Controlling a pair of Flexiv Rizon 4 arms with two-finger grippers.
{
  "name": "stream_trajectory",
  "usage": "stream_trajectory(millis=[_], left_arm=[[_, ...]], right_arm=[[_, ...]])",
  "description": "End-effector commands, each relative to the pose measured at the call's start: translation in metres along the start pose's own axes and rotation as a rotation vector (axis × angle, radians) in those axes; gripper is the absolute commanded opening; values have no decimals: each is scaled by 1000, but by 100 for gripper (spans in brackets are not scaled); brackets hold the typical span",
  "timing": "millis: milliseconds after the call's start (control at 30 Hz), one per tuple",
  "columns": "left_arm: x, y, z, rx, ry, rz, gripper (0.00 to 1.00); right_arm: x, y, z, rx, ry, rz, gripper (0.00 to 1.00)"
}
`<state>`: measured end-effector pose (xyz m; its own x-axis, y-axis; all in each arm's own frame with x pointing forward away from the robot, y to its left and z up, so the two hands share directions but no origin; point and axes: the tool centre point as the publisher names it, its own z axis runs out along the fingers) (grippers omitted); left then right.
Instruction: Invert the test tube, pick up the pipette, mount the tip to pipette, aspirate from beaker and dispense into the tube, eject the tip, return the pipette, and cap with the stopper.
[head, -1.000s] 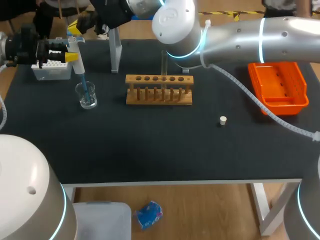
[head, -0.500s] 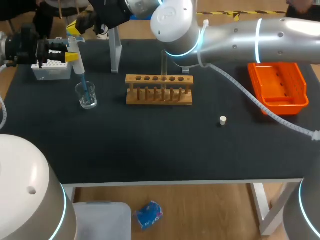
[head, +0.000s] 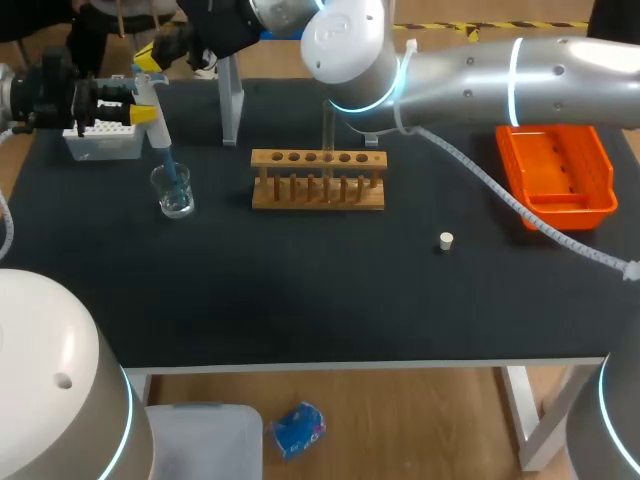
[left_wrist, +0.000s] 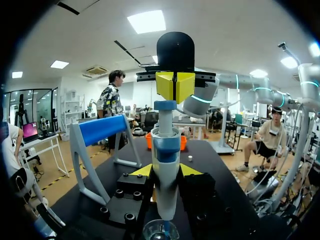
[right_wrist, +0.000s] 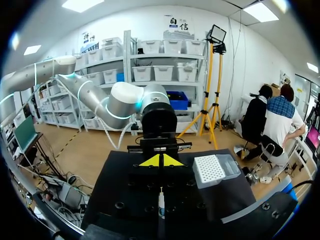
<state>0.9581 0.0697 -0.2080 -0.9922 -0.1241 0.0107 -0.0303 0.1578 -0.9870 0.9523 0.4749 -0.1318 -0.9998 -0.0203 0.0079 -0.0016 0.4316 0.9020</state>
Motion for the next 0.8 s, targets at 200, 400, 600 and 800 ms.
stream_trajectory(millis=[200, 400, 600, 800], left_arm=[[-1, 0, -1, 1, 4, 1, 0], [-1, 0, -1, 1, 4, 1, 0], [-1, 0, -1, 1, 4, 1, 0], [-1, 0, -1, 1, 4, 1, 0]], right_arm=[[-3, 10, 0, -6, 1, -18, 0], [-9, 10, 4, -4, -2, -23, 0], [-14, 10, 7, -2, -4, -24, 0], [-14, 11, 9, -2, 0, -24, 0]])
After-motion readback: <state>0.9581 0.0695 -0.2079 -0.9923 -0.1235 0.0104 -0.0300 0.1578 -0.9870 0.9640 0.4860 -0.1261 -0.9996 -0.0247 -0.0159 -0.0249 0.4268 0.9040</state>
